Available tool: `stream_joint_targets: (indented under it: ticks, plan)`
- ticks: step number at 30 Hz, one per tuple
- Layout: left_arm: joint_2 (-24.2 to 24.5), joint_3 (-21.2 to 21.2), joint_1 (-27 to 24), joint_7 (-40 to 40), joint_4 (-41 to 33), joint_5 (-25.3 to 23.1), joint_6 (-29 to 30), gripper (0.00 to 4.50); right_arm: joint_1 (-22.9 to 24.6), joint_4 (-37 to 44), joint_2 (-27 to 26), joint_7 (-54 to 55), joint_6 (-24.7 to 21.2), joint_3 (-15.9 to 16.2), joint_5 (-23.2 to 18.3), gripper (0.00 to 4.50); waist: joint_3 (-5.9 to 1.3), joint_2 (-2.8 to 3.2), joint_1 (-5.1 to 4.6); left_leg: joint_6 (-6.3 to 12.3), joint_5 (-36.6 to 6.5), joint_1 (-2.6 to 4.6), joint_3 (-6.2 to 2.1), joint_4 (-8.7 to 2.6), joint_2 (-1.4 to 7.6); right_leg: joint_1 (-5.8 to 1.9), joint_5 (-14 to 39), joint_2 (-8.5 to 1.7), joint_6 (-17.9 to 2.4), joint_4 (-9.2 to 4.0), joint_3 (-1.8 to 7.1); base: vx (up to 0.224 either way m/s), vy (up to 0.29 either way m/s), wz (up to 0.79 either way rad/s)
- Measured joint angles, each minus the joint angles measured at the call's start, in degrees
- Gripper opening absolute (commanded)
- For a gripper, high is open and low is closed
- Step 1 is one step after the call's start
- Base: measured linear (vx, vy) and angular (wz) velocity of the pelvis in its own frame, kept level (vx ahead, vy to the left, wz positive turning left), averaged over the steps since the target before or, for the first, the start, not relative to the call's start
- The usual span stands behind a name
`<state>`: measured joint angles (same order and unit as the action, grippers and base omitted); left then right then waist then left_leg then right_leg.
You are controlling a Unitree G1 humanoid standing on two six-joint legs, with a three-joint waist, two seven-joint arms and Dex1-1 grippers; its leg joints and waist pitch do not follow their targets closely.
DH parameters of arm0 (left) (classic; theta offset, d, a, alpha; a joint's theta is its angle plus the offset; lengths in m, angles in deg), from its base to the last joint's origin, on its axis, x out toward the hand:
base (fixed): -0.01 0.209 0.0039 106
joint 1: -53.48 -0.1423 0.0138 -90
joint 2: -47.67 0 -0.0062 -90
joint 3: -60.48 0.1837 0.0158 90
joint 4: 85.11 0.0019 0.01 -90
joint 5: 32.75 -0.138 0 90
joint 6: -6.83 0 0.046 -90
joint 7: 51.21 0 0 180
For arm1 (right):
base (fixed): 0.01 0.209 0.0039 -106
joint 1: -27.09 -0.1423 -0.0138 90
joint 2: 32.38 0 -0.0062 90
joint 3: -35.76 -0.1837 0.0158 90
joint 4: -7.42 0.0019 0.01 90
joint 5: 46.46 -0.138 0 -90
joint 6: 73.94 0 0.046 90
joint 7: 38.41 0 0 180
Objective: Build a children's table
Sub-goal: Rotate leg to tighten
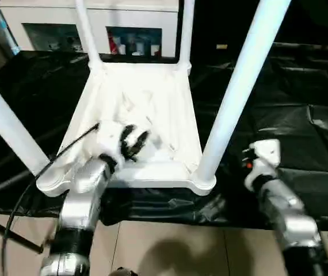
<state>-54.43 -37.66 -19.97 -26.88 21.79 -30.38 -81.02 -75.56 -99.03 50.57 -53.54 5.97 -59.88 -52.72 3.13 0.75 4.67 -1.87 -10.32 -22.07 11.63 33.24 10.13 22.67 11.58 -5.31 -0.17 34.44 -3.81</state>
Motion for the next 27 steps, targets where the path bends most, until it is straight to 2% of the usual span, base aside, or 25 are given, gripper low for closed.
stream_joint_targets:
  ticks: [2, 4, 7, 14, 27]
  plan:
    - [-0.4, -0.1, -4.0, -3.3, -1.9, -1.5, -1.2, 2.68, 0.6, 1.8, -0.5, 1.3, -0.4, 0.0, 0.1, 3.57, 0.0, -0.01, 0.11, 0.17, 0.1, -0.15, -0.01, 0.08, 0.0, 0.12, 0.0, 0.0, 0.0, 0.0, 0.01, 0.0, 0.0, 0.0]
    - [-0.8, -0.2, -5.9, -4.6, -3.3, -1.8, -2.7, 2.68, 1.4, 3.4, -0.6, 1.7, -0.1, 0.4, 0.3, 3.57, -0.03, -0.06, 0.44, 0.13, 0.1, -0.15, -0.04, 0.13, 0.0, 0.07, 0.0, 0.0, 0.1, 0.0, 0.01, 0.0, 0.0, 0.0]
    - [-1.0, -0.4, -8.4, -5.6, -5.2, -2.0, -4.1, 2.68, 4.1, 7.1, -2.2, 1.0, 1.1, 1.1, -0.4, 3.57, -0.05, -0.09, 0.42, -0.05, 0.0, -0.08, -0.04, 0.18, 0.0, -0.01, -0.1, 0.01, 0.1, -0.01, 0.06, 0.0, 0.0, 0.0]
    - [-1.0, -0.8, -11.9, -7.3, -9.1, -1.2, -3.9, 2.68, 7.6, 10.9, -2.4, -0.2, 1.4, 1.8, -0.9, 3.57, -0.05, -0.11, 0.07, -0.07, 0.0, -0.07, -0.04, 0.28, -0.01, 0.01, -0.3, 0.03, 0.5, -0.02, 0.17, 0.0, 0.0, 0.0]
    - [-1.2, 1.1, -14.5, -8.2, -13.1, -0.8, -2.3, 2.68, 9.9, 14.1, -2.7, 0.2, -0.5, 2.0, -1.5, 3.57, -0.12, -0.23, 0.15, -0.09, 0.0, -0.09, -0.05, 0.32, -0.02, 0.02, -0.4, 0.04, 0.7, -0.03, 0.21, 0.0, 0.0, 0.0]
